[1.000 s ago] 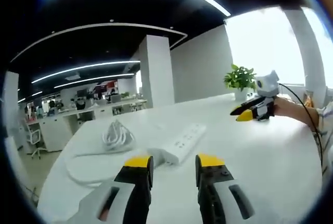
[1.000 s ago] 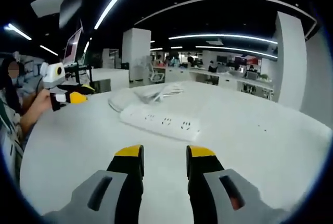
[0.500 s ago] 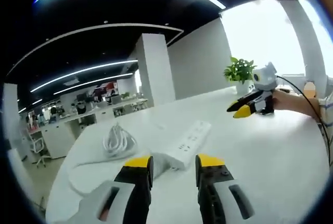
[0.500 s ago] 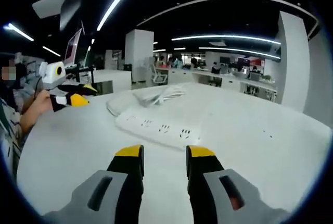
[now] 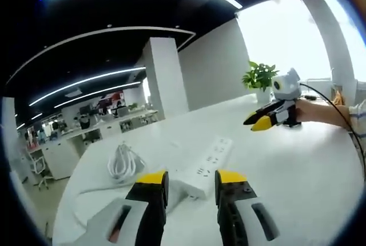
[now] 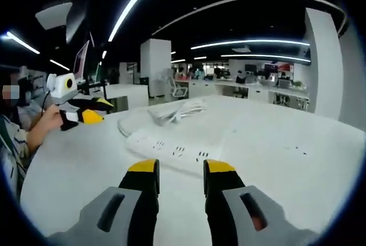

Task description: Straighten the power strip on the desk, plug the charger into it

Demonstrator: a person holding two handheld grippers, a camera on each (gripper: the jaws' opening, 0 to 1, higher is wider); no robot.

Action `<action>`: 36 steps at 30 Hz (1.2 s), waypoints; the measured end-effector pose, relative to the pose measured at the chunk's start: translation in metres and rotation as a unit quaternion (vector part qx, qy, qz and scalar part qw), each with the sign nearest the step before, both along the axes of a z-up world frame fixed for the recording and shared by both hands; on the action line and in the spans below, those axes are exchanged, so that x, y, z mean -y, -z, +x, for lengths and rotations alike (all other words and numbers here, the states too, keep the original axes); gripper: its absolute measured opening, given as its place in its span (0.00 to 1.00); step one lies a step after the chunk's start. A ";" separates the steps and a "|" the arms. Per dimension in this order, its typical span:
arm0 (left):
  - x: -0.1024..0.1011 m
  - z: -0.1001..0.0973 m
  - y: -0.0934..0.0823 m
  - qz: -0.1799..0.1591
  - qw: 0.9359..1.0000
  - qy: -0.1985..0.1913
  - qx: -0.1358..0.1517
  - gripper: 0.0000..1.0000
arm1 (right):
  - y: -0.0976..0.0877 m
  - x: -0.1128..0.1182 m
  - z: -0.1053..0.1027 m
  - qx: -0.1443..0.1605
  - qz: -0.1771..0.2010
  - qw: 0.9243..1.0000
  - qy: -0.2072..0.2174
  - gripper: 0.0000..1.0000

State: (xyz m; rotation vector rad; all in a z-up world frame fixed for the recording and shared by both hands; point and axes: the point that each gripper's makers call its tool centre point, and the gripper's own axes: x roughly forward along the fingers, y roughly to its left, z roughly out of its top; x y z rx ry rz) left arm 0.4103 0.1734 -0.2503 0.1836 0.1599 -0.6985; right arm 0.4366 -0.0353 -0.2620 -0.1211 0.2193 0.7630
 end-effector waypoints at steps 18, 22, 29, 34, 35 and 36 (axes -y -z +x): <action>0.007 0.031 0.025 0.020 0.999 0.010 -0.046 0.33 | 0.012 -0.008 0.030 -0.004 -0.017 1.000 -0.018 0.31; 0.008 0.038 0.030 0.024 0.998 0.010 -0.052 0.32 | 0.017 -0.010 0.035 -0.001 -0.019 1.000 -0.020 0.31; 0.018 0.043 0.036 0.018 0.998 0.027 -0.063 0.32 | 0.027 -0.010 0.045 0.002 -0.045 0.999 -0.027 0.31; 0.020 0.046 0.043 0.010 0.997 0.031 -0.069 0.32 | 0.031 -0.015 0.045 0.004 -0.053 0.998 -0.035 0.33; 0.021 0.046 0.046 0.010 0.997 0.031 -0.072 0.32 | 0.032 -0.016 0.045 0.003 -0.053 0.998 -0.034 0.33; 0.021 0.046 0.048 0.012 0.997 0.032 -0.074 0.32 | 0.032 -0.016 0.046 0.003 -0.052 0.998 -0.034 0.33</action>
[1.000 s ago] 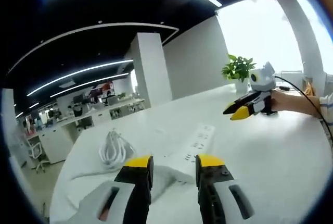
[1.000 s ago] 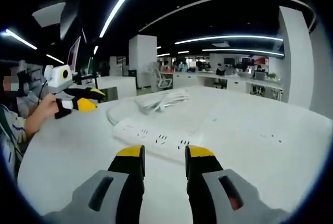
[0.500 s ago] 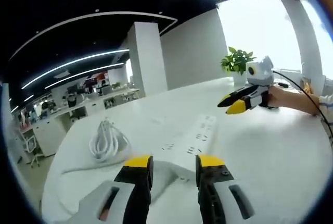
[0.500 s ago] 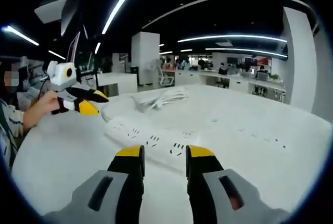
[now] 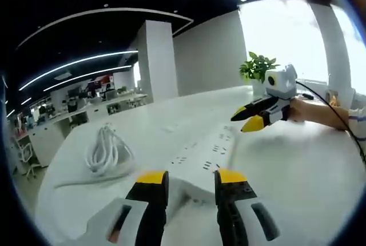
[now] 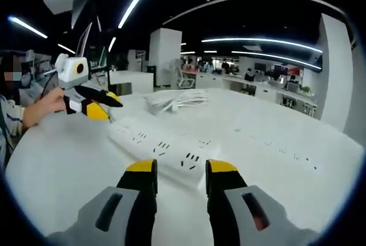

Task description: Straighten the power strip on the desk, plug the charger into it

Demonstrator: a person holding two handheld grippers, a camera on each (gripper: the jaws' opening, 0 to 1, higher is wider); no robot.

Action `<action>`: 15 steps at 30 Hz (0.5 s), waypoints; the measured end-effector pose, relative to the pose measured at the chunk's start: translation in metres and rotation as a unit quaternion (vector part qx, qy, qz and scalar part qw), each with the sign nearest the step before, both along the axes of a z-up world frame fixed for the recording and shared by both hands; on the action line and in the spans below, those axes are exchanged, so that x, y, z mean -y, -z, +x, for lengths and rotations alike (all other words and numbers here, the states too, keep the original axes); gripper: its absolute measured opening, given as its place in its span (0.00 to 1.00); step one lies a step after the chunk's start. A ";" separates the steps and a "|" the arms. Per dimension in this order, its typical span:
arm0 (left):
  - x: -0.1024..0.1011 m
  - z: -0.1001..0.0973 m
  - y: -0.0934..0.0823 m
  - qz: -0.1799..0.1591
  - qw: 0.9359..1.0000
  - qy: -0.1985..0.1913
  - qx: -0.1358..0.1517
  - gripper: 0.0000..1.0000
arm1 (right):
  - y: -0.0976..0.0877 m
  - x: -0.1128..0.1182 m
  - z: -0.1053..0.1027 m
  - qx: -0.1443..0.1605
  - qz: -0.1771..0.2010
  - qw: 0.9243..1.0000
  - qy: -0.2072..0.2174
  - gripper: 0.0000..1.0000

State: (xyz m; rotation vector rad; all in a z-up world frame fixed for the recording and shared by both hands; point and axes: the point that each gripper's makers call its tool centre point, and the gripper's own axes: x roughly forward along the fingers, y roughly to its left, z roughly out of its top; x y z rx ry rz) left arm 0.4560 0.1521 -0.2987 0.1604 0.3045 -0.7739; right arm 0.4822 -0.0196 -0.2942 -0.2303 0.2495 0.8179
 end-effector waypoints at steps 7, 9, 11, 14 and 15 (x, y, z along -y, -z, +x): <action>0.005 -0.003 0.015 -0.011 1.000 0.008 -0.021 0.31 | 0.009 0.006 0.006 -0.006 -0.003 1.000 0.006 0.35; 0.005 -0.004 0.017 -0.008 1.000 0.009 -0.020 0.31 | 0.014 0.003 0.004 -0.014 0.001 1.000 0.002 0.35; 0.003 -0.005 0.018 -0.006 1.000 0.008 -0.016 0.31 | 0.017 0.002 0.005 -0.022 0.003 1.000 0.003 0.37; 0.003 -0.005 0.020 -0.013 1.000 0.005 -0.022 0.31 | 0.019 0.004 0.006 -0.027 0.011 1.000 0.005 0.37; 0.004 -0.005 0.020 -0.016 1.000 0.004 -0.024 0.31 | 0.020 0.004 0.006 -0.028 0.015 0.999 0.006 0.37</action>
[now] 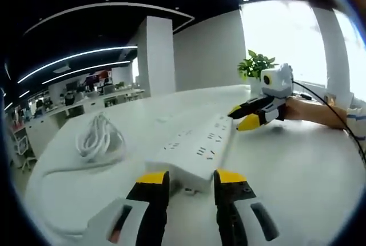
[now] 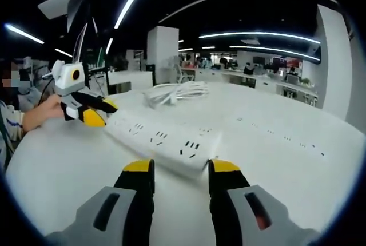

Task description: Straighten the power strip on the desk, plug the charger into it

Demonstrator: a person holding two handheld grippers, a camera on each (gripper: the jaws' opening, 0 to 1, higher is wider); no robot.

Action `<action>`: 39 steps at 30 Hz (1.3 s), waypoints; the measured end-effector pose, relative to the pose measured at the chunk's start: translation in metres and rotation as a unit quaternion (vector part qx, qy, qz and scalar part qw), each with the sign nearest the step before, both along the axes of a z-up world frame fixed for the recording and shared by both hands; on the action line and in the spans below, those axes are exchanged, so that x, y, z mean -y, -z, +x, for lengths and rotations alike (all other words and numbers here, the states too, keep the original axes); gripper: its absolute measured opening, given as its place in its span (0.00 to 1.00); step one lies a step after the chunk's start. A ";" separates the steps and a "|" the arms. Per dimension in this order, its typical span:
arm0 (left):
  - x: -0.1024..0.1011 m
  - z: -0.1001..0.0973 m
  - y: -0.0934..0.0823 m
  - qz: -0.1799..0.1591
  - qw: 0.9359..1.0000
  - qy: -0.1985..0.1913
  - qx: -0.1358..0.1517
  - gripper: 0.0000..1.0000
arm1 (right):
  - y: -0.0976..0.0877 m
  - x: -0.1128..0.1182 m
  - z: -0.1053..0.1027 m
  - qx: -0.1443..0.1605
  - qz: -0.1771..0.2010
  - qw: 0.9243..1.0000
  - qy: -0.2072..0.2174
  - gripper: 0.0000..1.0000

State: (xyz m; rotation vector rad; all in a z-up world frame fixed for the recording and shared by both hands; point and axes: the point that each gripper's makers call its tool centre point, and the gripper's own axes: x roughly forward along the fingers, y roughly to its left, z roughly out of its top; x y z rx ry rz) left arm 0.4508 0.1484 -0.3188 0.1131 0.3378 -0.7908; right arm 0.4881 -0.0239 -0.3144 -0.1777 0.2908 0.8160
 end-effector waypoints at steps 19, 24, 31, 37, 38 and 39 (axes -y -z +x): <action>0.006 -0.004 0.007 0.011 1.000 0.008 0.005 0.30 | 0.002 0.001 0.001 -0.005 0.058 0.998 0.012 0.39; 0.007 -0.006 0.009 0.018 1.000 0.007 0.010 0.30 | 0.002 0.000 -0.001 0.000 0.060 0.998 0.008 0.39; 0.006 -0.006 0.009 0.016 1.000 0.001 0.015 0.30 | 0.002 -0.001 -0.002 0.000 0.061 0.998 0.006 0.38; 0.006 -0.006 0.009 0.016 1.000 -0.001 0.019 0.30 | 0.002 -0.001 -0.002 -0.001 0.062 0.998 0.006 0.38; 0.006 -0.006 0.009 0.015 1.000 -0.001 0.019 0.30 | 0.002 -0.001 -0.002 -0.001 0.062 0.998 0.006 0.37; 0.006 -0.006 0.009 0.013 1.000 -0.002 0.019 0.30 | 0.002 -0.001 -0.002 -0.002 0.063 0.998 0.007 0.37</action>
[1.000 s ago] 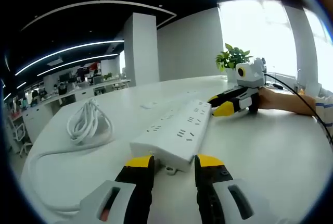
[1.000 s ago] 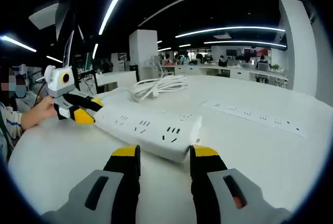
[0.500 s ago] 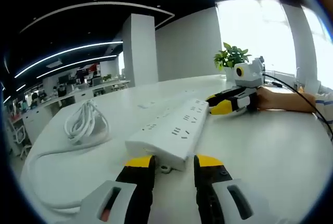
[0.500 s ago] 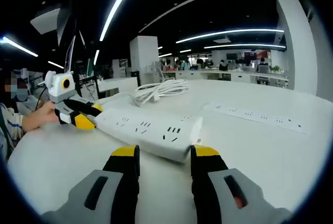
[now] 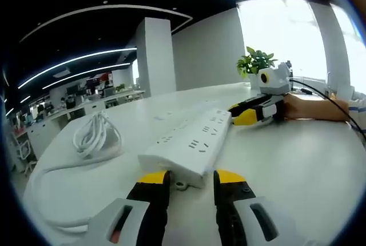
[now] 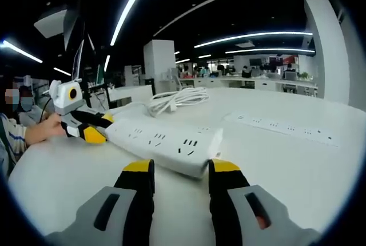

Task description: Straighten the power strip on the desk, plug the charger into it

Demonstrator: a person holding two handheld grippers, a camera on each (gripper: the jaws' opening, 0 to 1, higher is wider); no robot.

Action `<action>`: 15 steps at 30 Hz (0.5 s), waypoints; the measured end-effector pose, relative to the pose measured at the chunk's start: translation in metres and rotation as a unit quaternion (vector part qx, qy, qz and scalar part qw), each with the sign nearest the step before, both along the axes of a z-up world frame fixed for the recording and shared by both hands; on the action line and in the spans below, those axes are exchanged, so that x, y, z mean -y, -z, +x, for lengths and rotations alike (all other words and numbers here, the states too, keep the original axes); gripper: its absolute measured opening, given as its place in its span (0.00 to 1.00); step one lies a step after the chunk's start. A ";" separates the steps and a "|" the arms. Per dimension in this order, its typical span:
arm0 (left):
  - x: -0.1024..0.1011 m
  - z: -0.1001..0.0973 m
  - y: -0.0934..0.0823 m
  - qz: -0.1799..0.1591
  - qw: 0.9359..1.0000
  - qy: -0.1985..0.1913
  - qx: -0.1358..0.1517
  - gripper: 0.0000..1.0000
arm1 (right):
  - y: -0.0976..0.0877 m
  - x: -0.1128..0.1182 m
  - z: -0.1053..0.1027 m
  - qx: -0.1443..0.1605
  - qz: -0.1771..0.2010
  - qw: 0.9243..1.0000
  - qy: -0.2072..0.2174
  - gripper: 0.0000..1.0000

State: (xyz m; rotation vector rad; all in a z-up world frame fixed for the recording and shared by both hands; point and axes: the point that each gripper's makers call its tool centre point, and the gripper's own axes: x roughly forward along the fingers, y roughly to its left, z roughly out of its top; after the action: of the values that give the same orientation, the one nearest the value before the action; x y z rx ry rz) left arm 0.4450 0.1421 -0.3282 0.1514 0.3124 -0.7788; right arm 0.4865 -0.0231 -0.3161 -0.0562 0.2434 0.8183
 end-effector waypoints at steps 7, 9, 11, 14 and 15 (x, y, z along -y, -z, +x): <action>-0.002 0.001 0.000 -0.009 1.000 -0.004 -0.005 0.31 | 0.000 0.000 -0.001 -0.003 0.002 1.000 0.000 0.33; -0.003 0.001 0.000 -0.013 1.000 -0.005 -0.007 0.31 | 0.001 -0.001 -0.002 -0.003 0.002 1.000 -0.002 0.33; -0.003 0.001 -0.001 -0.025 1.000 -0.010 -0.016 0.31 | 0.001 -0.001 -0.002 -0.003 0.002 1.000 -0.002 0.32; -0.004 0.001 -0.001 -0.026 0.999 -0.012 -0.016 0.30 | 0.001 -0.001 -0.003 -0.003 0.003 1.000 -0.003 0.31; -0.004 0.001 -0.001 -0.025 0.999 -0.012 -0.016 0.30 | 0.001 -0.001 -0.003 -0.004 0.003 1.000 -0.003 0.31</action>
State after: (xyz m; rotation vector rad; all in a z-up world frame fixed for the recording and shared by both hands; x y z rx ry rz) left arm 0.4461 0.1462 -0.3275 0.0879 0.3245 -0.7659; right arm 0.4834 -0.0220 -0.3172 -0.0486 0.2481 0.8251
